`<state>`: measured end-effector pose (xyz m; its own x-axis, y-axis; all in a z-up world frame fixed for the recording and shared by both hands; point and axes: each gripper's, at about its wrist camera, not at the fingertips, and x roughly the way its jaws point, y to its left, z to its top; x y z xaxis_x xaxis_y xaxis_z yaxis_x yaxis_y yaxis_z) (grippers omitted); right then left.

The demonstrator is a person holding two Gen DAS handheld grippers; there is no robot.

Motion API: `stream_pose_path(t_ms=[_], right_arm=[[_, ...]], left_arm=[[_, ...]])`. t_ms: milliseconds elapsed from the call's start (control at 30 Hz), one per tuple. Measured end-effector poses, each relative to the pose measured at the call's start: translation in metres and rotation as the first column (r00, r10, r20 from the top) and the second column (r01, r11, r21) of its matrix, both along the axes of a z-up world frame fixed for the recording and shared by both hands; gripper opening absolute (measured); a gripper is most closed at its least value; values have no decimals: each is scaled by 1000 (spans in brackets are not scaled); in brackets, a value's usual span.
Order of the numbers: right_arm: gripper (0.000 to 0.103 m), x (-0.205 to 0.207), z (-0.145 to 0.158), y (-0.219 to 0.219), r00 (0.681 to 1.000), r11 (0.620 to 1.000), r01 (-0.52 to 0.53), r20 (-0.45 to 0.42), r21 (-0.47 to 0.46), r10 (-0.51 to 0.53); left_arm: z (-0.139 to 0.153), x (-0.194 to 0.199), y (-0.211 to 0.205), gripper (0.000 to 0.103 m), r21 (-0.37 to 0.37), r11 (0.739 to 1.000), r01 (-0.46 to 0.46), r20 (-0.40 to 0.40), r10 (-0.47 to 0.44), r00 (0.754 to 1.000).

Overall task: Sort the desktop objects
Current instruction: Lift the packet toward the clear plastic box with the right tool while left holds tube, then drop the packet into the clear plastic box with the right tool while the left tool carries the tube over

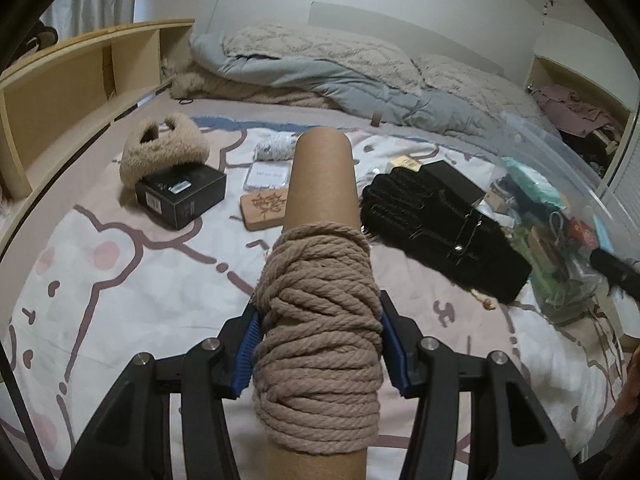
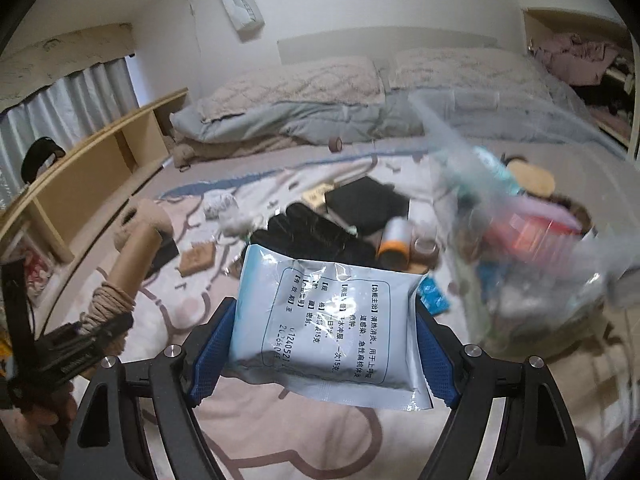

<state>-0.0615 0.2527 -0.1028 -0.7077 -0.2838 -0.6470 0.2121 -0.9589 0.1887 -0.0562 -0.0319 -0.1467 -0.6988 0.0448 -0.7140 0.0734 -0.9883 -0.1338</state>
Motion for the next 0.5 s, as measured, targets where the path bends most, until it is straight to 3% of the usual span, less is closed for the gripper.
stream_pose_path(t_ms=[500], right_arm=[[83, -5, 110, 49, 993, 999, 51, -109, 20, -48]], left_arm=[[59, 11, 30, 53, -35, 997, 71, -120, -75, 990]])
